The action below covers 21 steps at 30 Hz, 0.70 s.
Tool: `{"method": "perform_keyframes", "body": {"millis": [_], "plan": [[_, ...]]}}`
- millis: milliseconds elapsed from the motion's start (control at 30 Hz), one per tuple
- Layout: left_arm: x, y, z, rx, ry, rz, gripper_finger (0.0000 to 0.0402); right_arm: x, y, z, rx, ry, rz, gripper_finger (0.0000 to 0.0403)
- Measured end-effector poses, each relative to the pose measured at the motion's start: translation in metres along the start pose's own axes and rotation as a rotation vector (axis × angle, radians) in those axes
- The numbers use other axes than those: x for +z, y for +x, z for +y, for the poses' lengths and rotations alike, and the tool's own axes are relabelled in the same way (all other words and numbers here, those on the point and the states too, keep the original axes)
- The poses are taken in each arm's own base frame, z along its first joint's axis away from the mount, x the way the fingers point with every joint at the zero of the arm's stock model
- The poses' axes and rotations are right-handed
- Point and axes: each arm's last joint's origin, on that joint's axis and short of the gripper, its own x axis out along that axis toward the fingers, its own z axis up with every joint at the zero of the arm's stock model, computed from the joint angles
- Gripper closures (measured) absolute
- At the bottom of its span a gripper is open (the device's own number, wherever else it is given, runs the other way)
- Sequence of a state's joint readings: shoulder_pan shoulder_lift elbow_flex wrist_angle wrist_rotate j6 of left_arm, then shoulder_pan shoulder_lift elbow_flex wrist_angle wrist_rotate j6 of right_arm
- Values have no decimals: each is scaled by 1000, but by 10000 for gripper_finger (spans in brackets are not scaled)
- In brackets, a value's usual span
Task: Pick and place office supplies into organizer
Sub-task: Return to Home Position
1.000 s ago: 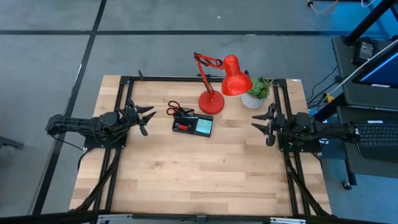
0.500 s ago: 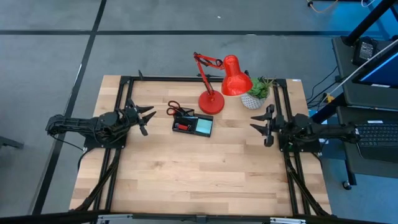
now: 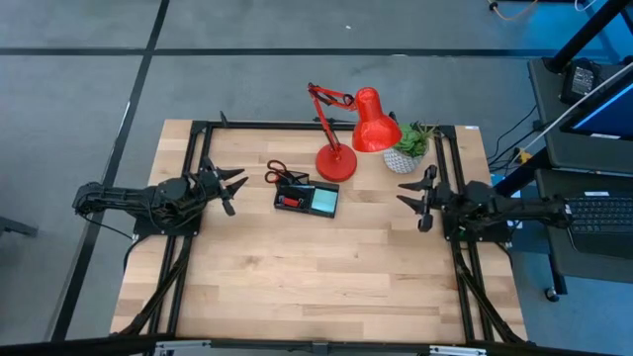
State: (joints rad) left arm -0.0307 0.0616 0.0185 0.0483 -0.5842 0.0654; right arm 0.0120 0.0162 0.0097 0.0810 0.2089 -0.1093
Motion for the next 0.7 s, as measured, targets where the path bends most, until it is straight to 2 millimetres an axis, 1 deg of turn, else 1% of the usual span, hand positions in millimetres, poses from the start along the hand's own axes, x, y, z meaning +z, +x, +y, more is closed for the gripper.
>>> {"method": "perform_keyframes", "body": {"millis": [200, 367, 700], "plan": [[0, 0, 0, 0, -2, 0, 284, -3, 0, -5, -88, -42, 32, 251], [0, 0, 0, 0, -62, 0, 284, -3, 1, -12, -176, -115, 46, 251], [0, 0, 0, 0, -70, 0, 284, -4, 0, -23, -287, -124, 62, 251]]}}
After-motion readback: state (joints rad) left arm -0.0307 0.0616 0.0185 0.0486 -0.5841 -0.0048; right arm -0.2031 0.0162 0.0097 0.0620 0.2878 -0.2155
